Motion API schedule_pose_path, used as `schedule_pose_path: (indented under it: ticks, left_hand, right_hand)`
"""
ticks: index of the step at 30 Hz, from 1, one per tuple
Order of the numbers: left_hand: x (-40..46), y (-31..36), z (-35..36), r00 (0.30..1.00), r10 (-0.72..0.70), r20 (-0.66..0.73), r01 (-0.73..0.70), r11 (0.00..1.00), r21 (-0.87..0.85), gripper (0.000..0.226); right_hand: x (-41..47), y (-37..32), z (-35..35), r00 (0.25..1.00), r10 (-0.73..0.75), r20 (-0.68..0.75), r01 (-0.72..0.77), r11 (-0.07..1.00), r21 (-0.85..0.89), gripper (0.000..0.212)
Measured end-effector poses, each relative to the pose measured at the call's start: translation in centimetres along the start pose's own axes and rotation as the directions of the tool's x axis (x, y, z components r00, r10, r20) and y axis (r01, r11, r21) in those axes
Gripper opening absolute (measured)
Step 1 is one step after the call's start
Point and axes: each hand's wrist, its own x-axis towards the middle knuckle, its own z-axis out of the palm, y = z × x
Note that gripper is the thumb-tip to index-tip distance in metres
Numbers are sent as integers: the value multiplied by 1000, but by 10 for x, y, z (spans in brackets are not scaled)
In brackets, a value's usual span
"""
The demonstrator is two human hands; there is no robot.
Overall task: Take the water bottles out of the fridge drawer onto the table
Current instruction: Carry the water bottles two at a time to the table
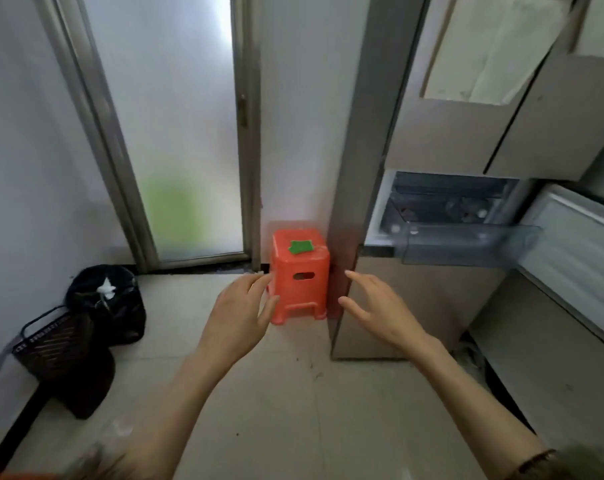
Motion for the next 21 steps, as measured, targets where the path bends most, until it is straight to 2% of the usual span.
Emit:
schedule_pose_path:
  ticks: [5, 11, 21]
  left_hand:
    - [78, 59, 65, 979, 181, 89, -178, 983, -42, 59]
    - [185, 103, 142, 944, 294, 153, -287, 956, -64, 54]
    - [335, 142, 226, 903, 363, 231, -345, 931, -116, 44]
  right_hand:
    - [7, 92, -38, 982, 173, -82, -175, 984, -19, 57]
    - [70, 180, -68, 951, 278, -134, -287, 956, -54, 56]
    - [194, 278, -98, 926, 358, -121, -364, 930, -37, 55]
